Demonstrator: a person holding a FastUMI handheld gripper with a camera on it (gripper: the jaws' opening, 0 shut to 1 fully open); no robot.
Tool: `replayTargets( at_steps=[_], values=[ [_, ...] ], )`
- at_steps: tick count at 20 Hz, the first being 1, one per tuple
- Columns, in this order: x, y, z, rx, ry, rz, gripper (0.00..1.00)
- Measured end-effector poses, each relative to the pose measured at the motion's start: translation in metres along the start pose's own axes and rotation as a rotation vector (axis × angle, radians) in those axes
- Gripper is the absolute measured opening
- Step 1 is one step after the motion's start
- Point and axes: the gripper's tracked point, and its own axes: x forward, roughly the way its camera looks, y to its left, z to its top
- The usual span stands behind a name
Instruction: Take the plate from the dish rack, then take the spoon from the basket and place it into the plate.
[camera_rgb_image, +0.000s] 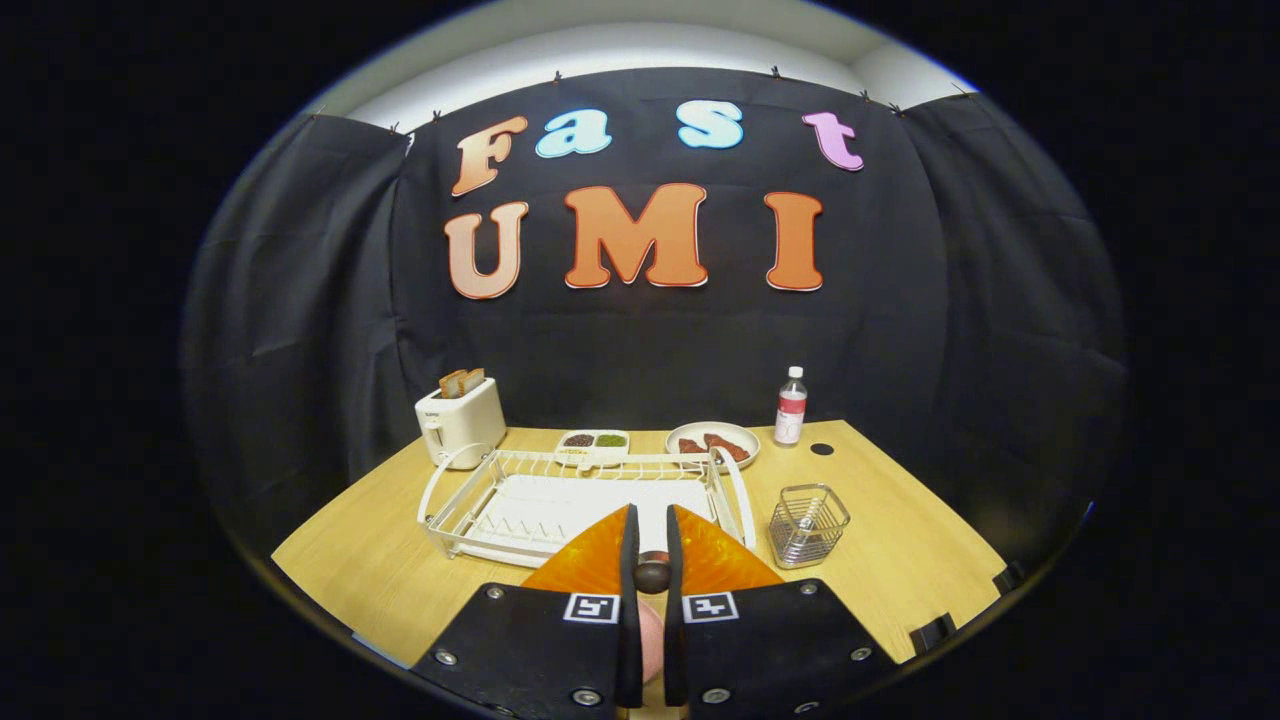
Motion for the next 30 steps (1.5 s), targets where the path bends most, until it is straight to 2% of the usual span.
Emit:
replayTargets(
  at_steps=[7,20,23,26,30],
  values=[
    [0.002,0.035,-0.041,-0.018,0.025,0.046,0.09],
    [0.025,0.066,-0.118,-0.040,0.117,0.117,0.08],
    [0.024,0.067,-0.122,-0.055,0.118,0.125,0.08],
    [0.021,0.059,-0.148,-0.070,0.203,0.121,0.14],
    [0.019,0.051,-0.172,-0.037,0.268,0.107,0.15]
  ],
)
